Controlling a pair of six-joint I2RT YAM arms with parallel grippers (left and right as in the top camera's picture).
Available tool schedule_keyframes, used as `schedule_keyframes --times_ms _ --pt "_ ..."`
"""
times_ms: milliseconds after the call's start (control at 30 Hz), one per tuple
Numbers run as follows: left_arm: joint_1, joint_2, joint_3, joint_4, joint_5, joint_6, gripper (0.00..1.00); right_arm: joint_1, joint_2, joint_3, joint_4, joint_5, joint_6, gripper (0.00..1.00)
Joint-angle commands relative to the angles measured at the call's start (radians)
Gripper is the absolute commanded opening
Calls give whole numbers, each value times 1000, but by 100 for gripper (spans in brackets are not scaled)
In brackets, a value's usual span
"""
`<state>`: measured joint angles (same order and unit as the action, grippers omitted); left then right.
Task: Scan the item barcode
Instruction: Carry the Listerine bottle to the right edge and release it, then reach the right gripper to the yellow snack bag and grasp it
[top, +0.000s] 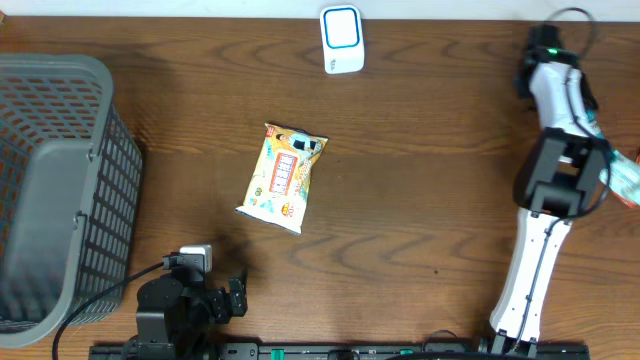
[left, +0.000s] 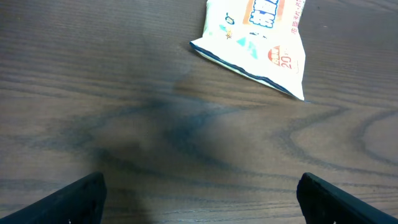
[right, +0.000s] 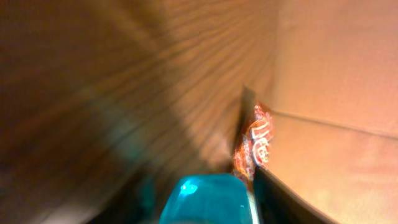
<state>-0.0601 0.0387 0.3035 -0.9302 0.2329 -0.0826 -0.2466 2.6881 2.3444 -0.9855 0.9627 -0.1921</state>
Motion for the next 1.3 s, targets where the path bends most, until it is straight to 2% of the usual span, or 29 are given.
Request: schedule_keyframes --times_ms 0,133,300,433,467,533,567,600,667,733,767,900,1000,1267 --pt "-2 -2 -12 -29 -2 -5 98 -19 -32 16 -30 -175 103 61" --pt "-2 -2 -12 -29 -2 -5 98 -19 -70 16 -40 -241 131 99" --pt "-2 -2 -12 -29 -2 -5 98 0 -205 16 -36 -409 133 99" --pt "-2 -2 -12 -29 -2 -5 98 35 -356 16 -53 -659 133 99" --pt "-2 -2 -12 -29 -2 -5 98 45 -386 16 -66 -737 134 94" --pt "-2 -2 -12 -29 -2 -5 98 71 -450 16 -98 -937 162 51" --pt "-2 -2 -12 -29 -2 -5 98 86 -475 16 -114 -1029 205 16" --pt "-2 -2 -12 -29 -2 -5 98 105 -499 16 -134 -1130 275 1" --pt "-2 -2 -12 -29 -2 -5 98 143 -517 16 -160 -1299 351 1" --pt "-2 -2 -12 -29 -2 -5 98 216 -516 15 -182 -1508 356 1" --pt "-2 -2 -12 -29 -2 -5 98 253 -510 14 -193 -1545 356 1" --pt "-2 -2 -12 -29 -2 -5 98 425 -492 -13 -240 -1469 370 1" --pt "-2 -2 -12 -29 -2 -5 98 544 -485 -68 -222 -1384 468 1" --pt "-2 -2 -12 -29 -2 -5 98 801 -483 -272 -37 -1309 544 2"
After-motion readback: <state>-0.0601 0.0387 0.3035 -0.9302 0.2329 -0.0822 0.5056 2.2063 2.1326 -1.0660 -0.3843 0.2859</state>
